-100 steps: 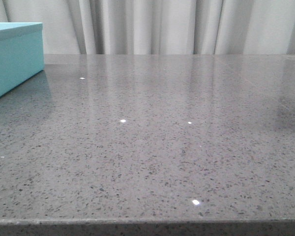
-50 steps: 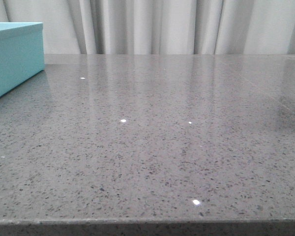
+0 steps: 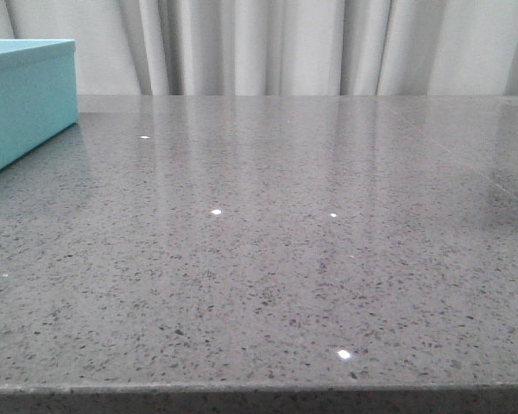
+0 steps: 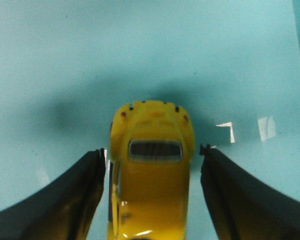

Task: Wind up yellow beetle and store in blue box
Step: 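Lower the car into the blue box and open the left gripper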

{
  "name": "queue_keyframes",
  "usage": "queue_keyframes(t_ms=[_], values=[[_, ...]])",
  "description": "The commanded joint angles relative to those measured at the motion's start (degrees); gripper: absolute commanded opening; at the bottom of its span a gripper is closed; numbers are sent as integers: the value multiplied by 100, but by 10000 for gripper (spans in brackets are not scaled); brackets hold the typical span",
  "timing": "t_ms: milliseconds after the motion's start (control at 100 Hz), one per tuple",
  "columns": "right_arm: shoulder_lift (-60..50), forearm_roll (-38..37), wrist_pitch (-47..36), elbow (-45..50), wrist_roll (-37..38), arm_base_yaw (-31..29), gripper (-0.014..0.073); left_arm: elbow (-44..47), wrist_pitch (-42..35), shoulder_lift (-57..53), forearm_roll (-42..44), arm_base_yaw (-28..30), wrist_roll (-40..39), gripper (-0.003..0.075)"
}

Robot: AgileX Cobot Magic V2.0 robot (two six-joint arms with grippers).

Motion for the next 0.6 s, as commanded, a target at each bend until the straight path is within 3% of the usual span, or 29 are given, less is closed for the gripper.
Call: queue_keyframes(t_ms=[0, 310, 450, 590], values=[[-142, -5, -308, -132, -51, 7, 477, -149, -119, -276, -86, 3, -62, 445], [-272, -9, -323, -125, -296, 7, 477, -478, 344, -351, -246, 3, -62, 418], [-565, -41, -466, -125, -355, 7, 448, -507, 242, -718, -553, 3, -21, 239], [-909, -365, -504, -56, -355, 7, 317, -507, 253, -1163, -653, 3, 135, 26]])
